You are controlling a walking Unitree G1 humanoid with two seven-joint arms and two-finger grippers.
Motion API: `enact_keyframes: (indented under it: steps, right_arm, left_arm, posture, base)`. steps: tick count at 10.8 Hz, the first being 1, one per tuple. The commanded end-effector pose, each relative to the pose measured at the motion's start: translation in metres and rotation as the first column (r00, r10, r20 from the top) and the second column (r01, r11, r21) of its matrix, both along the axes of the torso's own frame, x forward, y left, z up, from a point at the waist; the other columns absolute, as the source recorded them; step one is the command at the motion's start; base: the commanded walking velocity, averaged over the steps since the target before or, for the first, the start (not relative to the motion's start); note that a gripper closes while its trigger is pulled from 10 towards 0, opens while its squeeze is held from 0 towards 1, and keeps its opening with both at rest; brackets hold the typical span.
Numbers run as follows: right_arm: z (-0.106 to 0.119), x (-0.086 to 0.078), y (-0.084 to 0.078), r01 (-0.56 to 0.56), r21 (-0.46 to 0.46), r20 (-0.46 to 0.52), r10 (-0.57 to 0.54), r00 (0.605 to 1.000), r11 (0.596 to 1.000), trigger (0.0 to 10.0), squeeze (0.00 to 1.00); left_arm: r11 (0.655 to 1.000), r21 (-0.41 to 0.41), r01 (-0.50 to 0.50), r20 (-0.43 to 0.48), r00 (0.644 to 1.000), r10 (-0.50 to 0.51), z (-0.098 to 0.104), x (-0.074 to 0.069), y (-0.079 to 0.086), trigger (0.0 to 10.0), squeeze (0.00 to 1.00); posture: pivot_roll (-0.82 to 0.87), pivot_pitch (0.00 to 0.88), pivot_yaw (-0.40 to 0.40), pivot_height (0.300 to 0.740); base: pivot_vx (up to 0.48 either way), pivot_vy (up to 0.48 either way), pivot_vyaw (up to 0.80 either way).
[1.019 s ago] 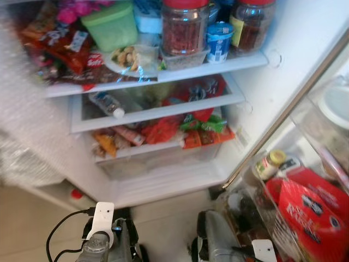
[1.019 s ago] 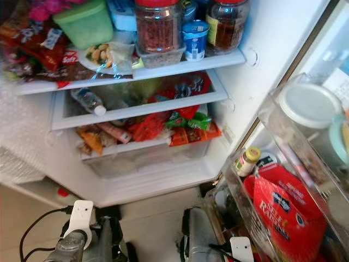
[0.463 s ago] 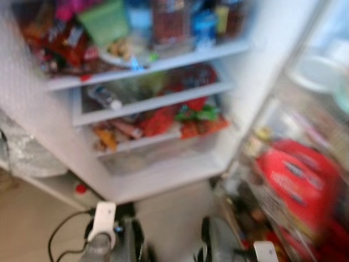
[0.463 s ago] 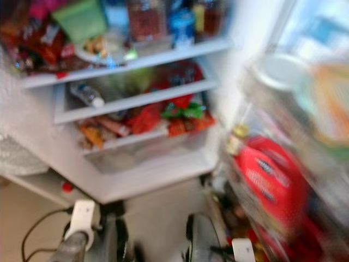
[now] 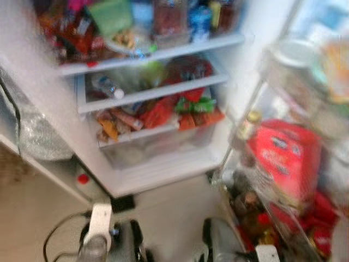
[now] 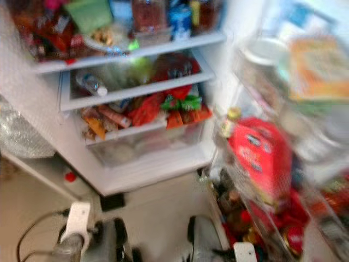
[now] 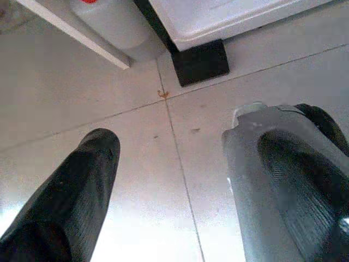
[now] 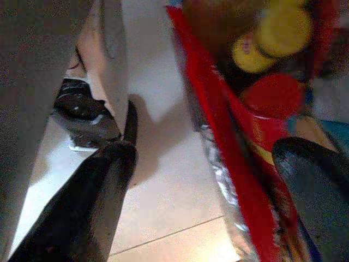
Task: Restocking fridge
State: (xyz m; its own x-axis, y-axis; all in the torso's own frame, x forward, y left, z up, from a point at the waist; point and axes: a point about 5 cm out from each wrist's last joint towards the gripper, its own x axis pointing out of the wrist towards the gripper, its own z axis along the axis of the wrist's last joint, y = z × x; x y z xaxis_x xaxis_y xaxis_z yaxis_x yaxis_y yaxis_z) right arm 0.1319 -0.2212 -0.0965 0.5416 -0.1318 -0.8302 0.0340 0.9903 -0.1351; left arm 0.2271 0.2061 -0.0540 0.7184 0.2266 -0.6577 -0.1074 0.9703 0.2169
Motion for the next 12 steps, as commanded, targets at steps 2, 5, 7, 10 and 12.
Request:
enact_keyframes:
  steps: [2, 5, 7, 10, 12]
  right_arm:
    - [-0.006, -0.013, 0.006, -0.001, 0.020, -0.051, 0.002, 0.999, 1.000, 10.0, 0.00]
    - [-0.006, -0.014, 0.004, 0.013, 0.023, -0.049, -0.012, 0.999, 1.000, 10.0, 0.00]
    - [-0.006, -0.013, 0.004, 0.016, 0.023, -0.048, -0.015, 0.999, 1.000, 10.0, 0.00]
    - [-0.006, -0.014, 0.005, 0.017, 0.026, -0.051, -0.016, 0.999, 1.000, 10.0, 0.00]
    - [-0.006, -0.012, 0.006, 0.014, 0.026, -0.046, -0.012, 0.999, 1.000, 10.0, 0.00]
  left_arm:
    - [0.999, -0.010, -0.038, -0.073, 0.997, 0.037, -0.011, -0.018, 0.005, 10.0, 0.00]
    - [0.999, -0.027, -0.038, -0.068, 0.997, 0.037, -0.012, -0.018, -0.003, 10.0, 0.00]
    - [0.999, -0.027, -0.037, -0.066, 0.997, 0.035, -0.012, -0.018, -0.004, 10.0, 0.00]
    - [0.999, -0.018, -0.044, -0.057, 0.997, 0.043, -0.011, -0.016, -0.001, 10.0, 0.00]
    - [0.999, -0.022, -0.041, -0.056, 0.998, 0.040, -0.011, -0.015, -0.003, 10.0, 0.00]
  posture:
    - [-0.09, 0.184, 0.004, 0.600]
    - [-0.10, 0.184, 0.005, 0.600]
    - [-0.10, 0.183, 0.008, 0.600]
    - [-0.09, 0.184, 0.008, 0.600]
    - [-0.09, 0.184, 0.008, 0.600]
  base:
    - [0.000, 0.165, 0.00]
    - [0.000, 0.323, 0.00]
    - [0.000, 0.311, 0.00]
    - [0.000, 0.143, 0.00]
    - [0.000, 0.418, 0.00]
